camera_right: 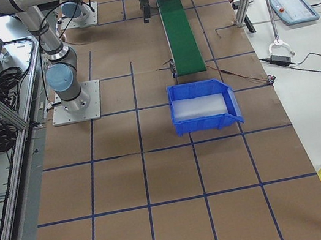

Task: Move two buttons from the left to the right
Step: 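Lower the yellow button onto the belt and open the left gripper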

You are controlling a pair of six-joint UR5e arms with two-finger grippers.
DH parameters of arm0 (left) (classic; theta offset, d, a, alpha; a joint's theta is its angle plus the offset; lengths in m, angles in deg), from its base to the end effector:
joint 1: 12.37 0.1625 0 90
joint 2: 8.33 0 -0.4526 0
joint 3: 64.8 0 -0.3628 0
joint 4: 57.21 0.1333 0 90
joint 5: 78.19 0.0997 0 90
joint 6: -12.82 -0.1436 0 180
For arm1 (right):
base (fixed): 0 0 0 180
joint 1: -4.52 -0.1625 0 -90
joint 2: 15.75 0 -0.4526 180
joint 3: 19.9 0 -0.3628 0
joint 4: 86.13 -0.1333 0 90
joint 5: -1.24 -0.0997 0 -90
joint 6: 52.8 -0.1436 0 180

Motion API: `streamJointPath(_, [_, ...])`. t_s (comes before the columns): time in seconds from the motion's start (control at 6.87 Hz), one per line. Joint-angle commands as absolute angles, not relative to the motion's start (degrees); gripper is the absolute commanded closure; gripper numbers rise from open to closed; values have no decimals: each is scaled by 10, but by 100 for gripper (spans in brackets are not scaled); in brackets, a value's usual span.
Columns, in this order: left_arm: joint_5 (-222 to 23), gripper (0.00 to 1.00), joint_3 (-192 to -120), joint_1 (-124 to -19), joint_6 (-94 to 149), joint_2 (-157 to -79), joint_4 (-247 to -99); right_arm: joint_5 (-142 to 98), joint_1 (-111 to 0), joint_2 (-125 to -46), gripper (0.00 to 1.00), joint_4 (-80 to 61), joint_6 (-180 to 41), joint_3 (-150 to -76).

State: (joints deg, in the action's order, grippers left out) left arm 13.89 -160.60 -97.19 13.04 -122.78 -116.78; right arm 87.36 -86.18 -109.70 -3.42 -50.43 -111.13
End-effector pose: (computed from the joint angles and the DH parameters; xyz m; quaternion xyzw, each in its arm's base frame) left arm -0.0733 -0.6100 0.2486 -0.0471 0.9987 -0.0008 0.0182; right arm 0.1481 -0.4174 0.4805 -0.0254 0.9983 0.0394 0.0344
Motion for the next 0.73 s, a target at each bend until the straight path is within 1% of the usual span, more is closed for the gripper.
streamJointPath(0.0, [139, 0, -1593, -969, 130, -1213, -1174, 874, -862, -1097, 0, -34, -504, -1111])
streamJointPath(0.15, [140, 0, -1591, -969, 130, -1202, -1176, 873, -862, -1097, 0, -34, -505, -1110])
streamJointPath(0.58, [141, 0, -1588, -968, 130, -1106, -1255, 873, -863, -1097, 0, -34, -505, -1110])
